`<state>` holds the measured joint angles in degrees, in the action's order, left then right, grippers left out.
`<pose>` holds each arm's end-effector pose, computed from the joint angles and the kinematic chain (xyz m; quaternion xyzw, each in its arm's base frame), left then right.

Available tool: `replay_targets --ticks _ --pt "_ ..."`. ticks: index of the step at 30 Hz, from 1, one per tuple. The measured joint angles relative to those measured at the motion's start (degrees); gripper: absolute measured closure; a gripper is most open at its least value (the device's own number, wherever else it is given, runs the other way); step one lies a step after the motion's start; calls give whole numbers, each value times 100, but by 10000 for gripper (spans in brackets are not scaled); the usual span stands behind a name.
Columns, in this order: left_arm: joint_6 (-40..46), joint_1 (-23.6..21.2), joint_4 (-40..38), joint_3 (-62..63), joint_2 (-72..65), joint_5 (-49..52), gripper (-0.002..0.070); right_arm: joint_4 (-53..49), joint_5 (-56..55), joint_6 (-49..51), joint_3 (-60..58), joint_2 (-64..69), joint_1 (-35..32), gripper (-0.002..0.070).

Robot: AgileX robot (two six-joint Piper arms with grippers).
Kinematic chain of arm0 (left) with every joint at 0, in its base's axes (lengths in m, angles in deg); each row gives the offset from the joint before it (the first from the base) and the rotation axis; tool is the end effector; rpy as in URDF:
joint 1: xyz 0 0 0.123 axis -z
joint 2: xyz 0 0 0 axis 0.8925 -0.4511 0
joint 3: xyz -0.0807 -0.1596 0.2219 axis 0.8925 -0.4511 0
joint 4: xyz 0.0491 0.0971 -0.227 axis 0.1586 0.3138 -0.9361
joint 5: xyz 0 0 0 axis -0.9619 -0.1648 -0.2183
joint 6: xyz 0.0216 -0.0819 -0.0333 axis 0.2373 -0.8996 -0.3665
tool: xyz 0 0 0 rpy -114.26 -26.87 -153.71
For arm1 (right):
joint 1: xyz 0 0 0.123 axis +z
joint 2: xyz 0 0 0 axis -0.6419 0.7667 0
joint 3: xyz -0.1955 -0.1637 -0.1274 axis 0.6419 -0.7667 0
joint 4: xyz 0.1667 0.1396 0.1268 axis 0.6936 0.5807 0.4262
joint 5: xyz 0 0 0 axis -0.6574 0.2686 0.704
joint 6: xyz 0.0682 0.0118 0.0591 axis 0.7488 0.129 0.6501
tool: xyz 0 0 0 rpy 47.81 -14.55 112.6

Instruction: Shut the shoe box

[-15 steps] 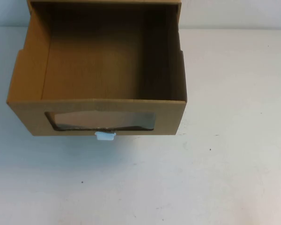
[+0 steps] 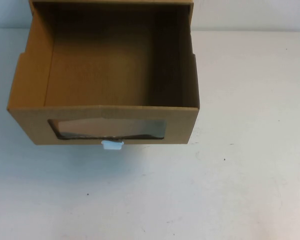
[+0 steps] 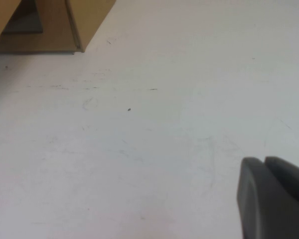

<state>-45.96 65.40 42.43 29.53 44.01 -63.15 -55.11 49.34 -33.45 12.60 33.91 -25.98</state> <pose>0.0528 0.0003 0.1717 0.0444 0.8027 0.0258 0.5941 0.0524 0.0107 0.1735 -0.0608 0.7963 0.0855 0.5958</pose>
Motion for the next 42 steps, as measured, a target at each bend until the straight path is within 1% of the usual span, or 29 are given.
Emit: replay_targets --ticks 38,42 --pt "0 0 0 0 0 0 680 0 0 0 0 0 0 689" --pt "48 0 157 0 0 0 680 0 0 0 0 0 0 689"
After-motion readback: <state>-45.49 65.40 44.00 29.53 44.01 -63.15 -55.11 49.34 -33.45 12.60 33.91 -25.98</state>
